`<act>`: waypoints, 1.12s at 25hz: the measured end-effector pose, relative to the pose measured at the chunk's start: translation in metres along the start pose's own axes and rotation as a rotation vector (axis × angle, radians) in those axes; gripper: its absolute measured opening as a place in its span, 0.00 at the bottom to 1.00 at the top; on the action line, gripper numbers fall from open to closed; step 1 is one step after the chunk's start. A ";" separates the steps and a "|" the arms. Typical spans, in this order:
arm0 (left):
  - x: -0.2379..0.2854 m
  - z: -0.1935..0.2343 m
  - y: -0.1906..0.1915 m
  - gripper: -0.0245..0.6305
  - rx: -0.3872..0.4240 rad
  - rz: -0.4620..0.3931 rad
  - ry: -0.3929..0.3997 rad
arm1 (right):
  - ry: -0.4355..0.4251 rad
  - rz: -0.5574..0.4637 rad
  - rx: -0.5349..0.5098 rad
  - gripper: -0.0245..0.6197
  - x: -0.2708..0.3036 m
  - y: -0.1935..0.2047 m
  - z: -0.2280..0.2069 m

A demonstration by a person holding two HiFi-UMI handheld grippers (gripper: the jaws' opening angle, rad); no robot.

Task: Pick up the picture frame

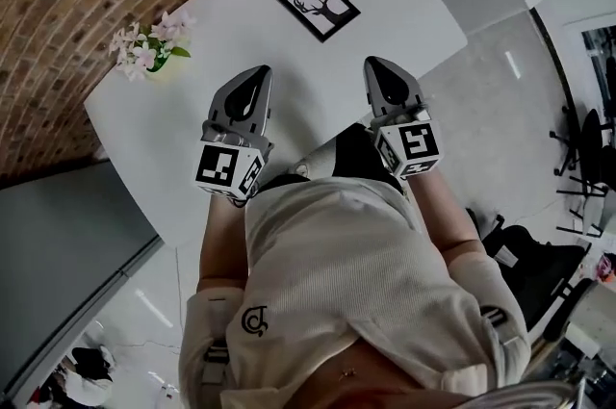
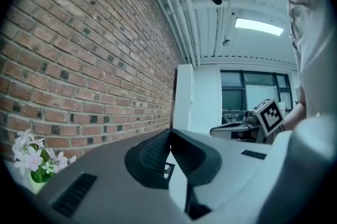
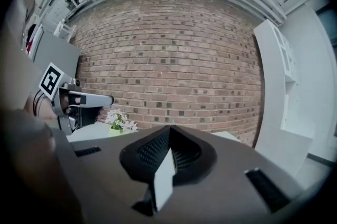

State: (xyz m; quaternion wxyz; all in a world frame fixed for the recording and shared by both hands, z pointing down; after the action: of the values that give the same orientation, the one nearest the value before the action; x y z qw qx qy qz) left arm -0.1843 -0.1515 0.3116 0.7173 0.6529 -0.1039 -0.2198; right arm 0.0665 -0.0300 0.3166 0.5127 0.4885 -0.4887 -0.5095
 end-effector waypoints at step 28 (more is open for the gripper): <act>0.131 -0.039 0.091 0.06 0.096 -0.029 -0.576 | -0.566 0.501 0.024 0.14 0.218 0.151 -0.173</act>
State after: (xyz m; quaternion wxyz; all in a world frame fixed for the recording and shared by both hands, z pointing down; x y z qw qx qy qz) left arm -0.0359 -0.1715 0.3779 0.6234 0.5984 -0.3040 -0.4012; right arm 0.2472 -0.2466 0.4603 0.4600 0.1998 -0.7215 -0.4774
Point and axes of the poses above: the fingertips, and each gripper's own axes: x forward along the fingers, z to its left, y out of its underside, the point moved 10 cm from there along -x, backward along the fingers, and after that the axes turned 10 degrees about -z, right-handed, at the moved point
